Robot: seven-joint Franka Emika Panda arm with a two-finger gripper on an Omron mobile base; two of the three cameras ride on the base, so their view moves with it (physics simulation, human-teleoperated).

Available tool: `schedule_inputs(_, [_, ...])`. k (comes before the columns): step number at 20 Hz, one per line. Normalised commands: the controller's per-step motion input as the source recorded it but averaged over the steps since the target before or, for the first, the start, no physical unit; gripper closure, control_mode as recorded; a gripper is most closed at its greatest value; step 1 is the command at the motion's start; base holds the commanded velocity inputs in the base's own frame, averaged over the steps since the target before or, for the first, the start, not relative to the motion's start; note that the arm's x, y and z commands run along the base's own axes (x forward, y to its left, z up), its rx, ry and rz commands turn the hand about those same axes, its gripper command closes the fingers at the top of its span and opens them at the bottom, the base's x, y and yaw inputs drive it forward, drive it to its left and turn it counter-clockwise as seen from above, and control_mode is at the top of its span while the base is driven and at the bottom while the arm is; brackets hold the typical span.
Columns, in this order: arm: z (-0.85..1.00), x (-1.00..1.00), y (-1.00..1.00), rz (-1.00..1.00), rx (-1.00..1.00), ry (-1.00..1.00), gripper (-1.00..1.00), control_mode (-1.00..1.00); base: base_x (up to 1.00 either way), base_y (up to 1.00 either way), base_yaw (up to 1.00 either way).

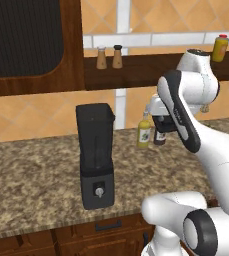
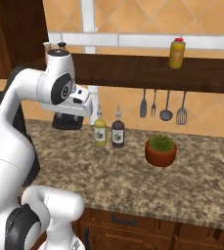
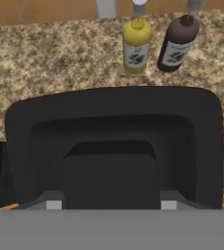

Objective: Close the lid blender by securely placing the lid on top.

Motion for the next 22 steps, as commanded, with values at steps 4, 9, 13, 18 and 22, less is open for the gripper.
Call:
schedule_inputs(4, [1.00, -0.12, 0.42, -0.04, 0.00, -0.04, 1.00, -1.00, 0.00, 0.00, 0.00])
schedule_inputs(9, [1.00, -0.01, 0.49, -0.04, 0.00, 0.00, 1.00, -1.00, 0.00, 0.00, 0.00])
schedule_inputs(13, [0.97, 0.00, 0.81, -0.04, 0.00, 0.04, 1.00, -1.00, 0.00, 0.00, 0.00])
schedule_inputs(18, [0.33, 0.04, 1.00, -0.05, -0.03, 0.12, 1.00, -1.00, 0.00, 0.00, 0.00])
schedule_inputs(22, [-0.06, 0.00, 0.62, 0.01, -0.07, 0.04, 1.00, -1.00, 0.00, 0.00, 0.00])
